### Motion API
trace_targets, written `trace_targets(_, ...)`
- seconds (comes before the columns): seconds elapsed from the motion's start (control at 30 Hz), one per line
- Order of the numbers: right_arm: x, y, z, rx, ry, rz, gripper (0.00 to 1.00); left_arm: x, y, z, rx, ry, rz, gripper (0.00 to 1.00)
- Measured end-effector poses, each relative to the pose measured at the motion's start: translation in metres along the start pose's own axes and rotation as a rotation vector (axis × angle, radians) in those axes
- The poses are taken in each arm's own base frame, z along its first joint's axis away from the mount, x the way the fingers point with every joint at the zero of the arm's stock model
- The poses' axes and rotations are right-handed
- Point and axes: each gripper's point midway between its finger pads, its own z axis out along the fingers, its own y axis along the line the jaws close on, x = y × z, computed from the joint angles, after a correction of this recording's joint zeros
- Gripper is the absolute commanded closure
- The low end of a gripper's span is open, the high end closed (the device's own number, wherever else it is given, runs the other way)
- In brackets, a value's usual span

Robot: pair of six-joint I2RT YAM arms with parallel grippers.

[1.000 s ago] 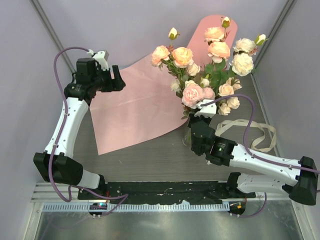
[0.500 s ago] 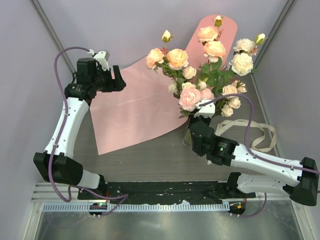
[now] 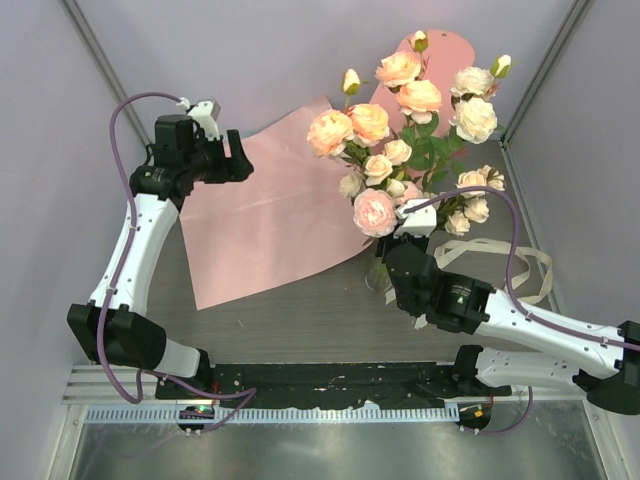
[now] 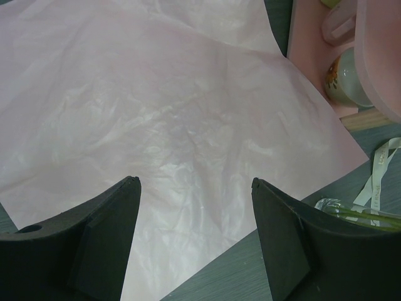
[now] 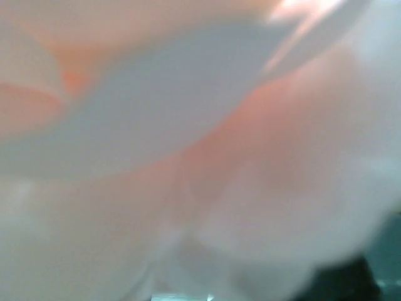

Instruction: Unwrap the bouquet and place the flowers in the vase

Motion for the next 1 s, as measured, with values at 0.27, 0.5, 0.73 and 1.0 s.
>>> trace_targets(0.27,-0.012,0.002,-0.008,-0.047,0.018,0.009,0.39,0.002,0.0,0.002,0.004,0.009,-0.002,0.25)
trace_targets(0.5,-0.033,-0.003,-0.02,-0.1,0.041,0.049,0.35,0.002,0.0,0.002,0.006,0.011,-0.002,0.25)
trace_targets(0.73,-0.045,-0.007,-0.035,-0.174,0.077,0.073,0.35,0.002,-0.002,0.003,0.008,0.012,-0.001,0.25)
trace_targets(1.0,-0.044,-0.008,-0.053,-0.282,0.137,0.068,0.29,0.005,-0.007,0.004,0.016,0.024,0.01,0.25)
